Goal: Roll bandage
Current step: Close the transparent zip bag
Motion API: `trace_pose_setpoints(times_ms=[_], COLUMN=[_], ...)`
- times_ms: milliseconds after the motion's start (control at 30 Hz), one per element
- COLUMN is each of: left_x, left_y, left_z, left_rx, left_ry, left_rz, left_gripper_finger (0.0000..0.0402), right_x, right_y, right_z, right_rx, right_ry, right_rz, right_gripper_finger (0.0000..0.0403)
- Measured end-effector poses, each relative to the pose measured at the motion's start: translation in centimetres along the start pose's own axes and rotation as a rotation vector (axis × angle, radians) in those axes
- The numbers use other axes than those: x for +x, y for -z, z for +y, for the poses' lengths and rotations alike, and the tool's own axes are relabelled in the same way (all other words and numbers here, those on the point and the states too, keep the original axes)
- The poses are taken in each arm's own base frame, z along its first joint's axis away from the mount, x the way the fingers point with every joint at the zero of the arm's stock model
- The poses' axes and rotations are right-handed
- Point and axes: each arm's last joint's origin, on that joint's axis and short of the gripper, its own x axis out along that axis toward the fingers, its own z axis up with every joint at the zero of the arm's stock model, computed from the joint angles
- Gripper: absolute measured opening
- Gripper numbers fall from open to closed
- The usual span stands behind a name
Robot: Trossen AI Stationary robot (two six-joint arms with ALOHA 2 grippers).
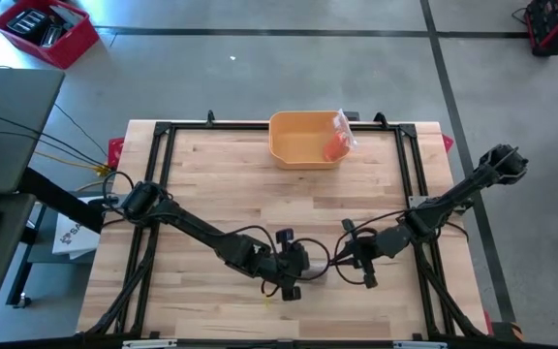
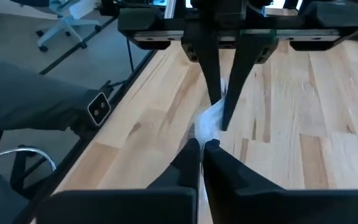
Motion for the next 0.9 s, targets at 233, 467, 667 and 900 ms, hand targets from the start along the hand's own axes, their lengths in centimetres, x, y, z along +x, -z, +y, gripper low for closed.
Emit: trace_pose_setpoints(times_ms=[233, 467, 667, 900], left_x=[0.00, 0.00, 0.00, 0.00], left_y=[-0.02, -0.02, -0.01, 0.01], left_z=[0.05, 0.06, 0.06, 0.07], left_rx=[-0.018, -0.019, -0.018, -0.035], left_ry=[-0.018, -0.019, -0.020, -0.020], left_rz=[-0.006, -0.006, -0.006, -0.004], left_gripper_finger=[0.0000, 0.0000, 0.0000, 0.0000], right_x=[0.00, 0.00, -0.23, -0.06], right_y=[0.00, 0.00, -0.88, -0.84], right_z=[-0.01, -0.08, -0.07, -0.04], right_rx=[0.030, 0.040, 0.027, 0.010], right_ry=[0.001, 0.027, 0.056, 0.057], right_rz=[0.000, 0.001, 0.052, 0.068], right_gripper_finger=[0.0048, 0.0122, 0.0070, 0.0017])
